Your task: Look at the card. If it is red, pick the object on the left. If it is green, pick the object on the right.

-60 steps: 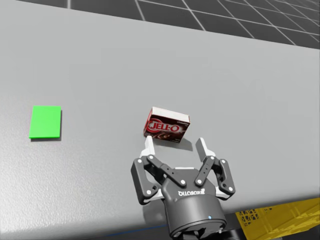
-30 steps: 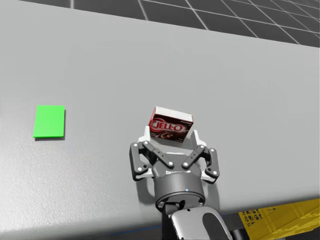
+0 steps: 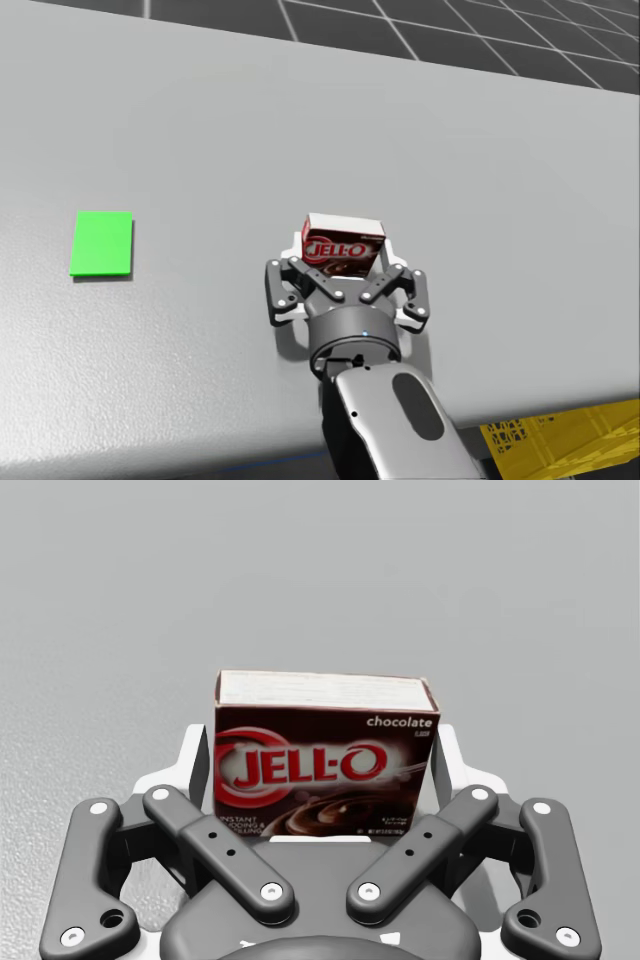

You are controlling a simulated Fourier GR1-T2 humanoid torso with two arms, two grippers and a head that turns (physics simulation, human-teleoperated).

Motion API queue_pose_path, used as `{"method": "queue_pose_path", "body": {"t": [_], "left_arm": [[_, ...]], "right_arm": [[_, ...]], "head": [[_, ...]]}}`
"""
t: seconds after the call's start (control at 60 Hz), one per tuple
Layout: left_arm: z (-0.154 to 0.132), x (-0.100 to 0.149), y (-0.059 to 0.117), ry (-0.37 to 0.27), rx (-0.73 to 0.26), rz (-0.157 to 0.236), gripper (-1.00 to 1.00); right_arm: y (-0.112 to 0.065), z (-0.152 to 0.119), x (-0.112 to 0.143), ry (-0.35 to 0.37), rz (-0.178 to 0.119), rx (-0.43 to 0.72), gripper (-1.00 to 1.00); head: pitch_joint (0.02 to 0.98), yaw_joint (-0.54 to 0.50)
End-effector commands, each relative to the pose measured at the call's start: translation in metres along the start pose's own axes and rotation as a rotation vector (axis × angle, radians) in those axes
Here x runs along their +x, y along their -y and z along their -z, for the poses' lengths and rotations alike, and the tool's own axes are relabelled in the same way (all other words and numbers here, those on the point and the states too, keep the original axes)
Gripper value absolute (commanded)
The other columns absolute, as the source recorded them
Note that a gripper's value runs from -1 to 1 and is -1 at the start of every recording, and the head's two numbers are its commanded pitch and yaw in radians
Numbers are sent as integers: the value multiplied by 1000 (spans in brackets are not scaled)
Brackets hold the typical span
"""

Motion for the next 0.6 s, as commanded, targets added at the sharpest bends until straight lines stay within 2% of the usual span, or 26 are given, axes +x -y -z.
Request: {"method": "queue_pose_path", "body": {"t": [0.017, 0.333, 0.433, 0.45, 0.483, 0.5, 0.517, 0.55, 0.6], "left_arm": [[0, 0, -1, 0, 0, 0, -1000], [1, 0, 0, -1, -4, 1, -1000], [1, 0, 0, -1, -3, 1, -1000], [1, 0, 0, -1, -3, 1, -1000], [1, 0, 0, -1, -3, 1, -1000], [1, 0, 0, -1, -3, 1, -1000], [1, 0, 0, -1, -3, 2, -1000], [1, 0, 0, -1, -3, 1, -1000], [1, 0, -1, -1, -3, 1, -1000]], "right_arm": [[-5, 9, -2, -18, -3, 11, -1000], [-3, 25, -9, -48, -7, 8, -1000], [-2, 26, -11, -34, -23, 18, -1000], [-1, 26, -11, -30, -24, 17, -787], [-2, 25, -12, -14, -31, -2, -522], [-2, 26, -12, -11, -28, -6, -174], [-1, 25, -12, -14, -24, -6, 908], [-1, 25, -12, -13, -24, -5, 1000], [-1, 25, -12, -13, -23, -6, 1000]], "head": [[835, -351], [828, -354], [827, -352], [826, -352], [826, -352], [826, -352], [826, -351], [825, -351], [822, -352]]}}
